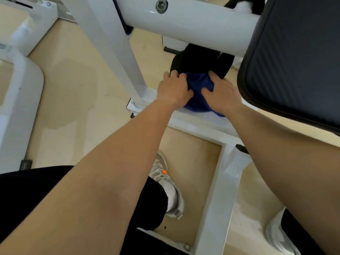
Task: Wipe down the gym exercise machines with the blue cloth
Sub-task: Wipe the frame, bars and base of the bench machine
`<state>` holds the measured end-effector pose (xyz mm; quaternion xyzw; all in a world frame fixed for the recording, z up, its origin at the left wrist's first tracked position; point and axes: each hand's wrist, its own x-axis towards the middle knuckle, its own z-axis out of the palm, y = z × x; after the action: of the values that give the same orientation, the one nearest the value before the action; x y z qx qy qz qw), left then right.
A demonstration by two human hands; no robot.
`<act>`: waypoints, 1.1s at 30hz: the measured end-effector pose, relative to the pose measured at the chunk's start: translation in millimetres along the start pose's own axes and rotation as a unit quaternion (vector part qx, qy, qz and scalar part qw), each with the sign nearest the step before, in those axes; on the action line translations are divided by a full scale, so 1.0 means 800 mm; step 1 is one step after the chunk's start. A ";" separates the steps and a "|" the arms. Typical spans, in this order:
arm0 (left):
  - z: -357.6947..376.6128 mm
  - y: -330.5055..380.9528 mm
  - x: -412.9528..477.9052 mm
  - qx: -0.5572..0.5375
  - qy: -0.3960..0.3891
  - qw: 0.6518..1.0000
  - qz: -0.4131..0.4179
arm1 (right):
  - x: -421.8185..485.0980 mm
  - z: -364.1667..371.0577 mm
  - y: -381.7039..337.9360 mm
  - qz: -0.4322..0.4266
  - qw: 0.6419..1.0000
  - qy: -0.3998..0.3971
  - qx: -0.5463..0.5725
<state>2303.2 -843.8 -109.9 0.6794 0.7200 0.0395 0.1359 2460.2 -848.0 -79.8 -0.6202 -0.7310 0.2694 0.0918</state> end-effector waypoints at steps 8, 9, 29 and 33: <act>0.015 -0.008 -0.022 0.091 0.059 0.993 0.045 | -0.035 0.035 0.029 0.041 0.990 0.012 -0.132; 0.010 -0.010 -0.022 0.083 0.068 0.993 0.045 | -0.037 0.036 0.027 0.034 0.991 0.027 -0.128; 0.090 -0.035 -0.058 0.029 0.134 0.983 0.125 | -0.036 0.092 0.045 -0.085 0.966 0.037 -0.241; 0.079 -0.076 -0.038 0.064 0.150 0.980 0.111 | -0.015 0.111 0.016 -0.108 0.956 0.048 -0.269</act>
<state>2261.1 -886.2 -180.7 0.7490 0.6531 0.1096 -0.0223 2432.5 -883.4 -158.3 -0.5517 -0.8336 0.0214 -0.0145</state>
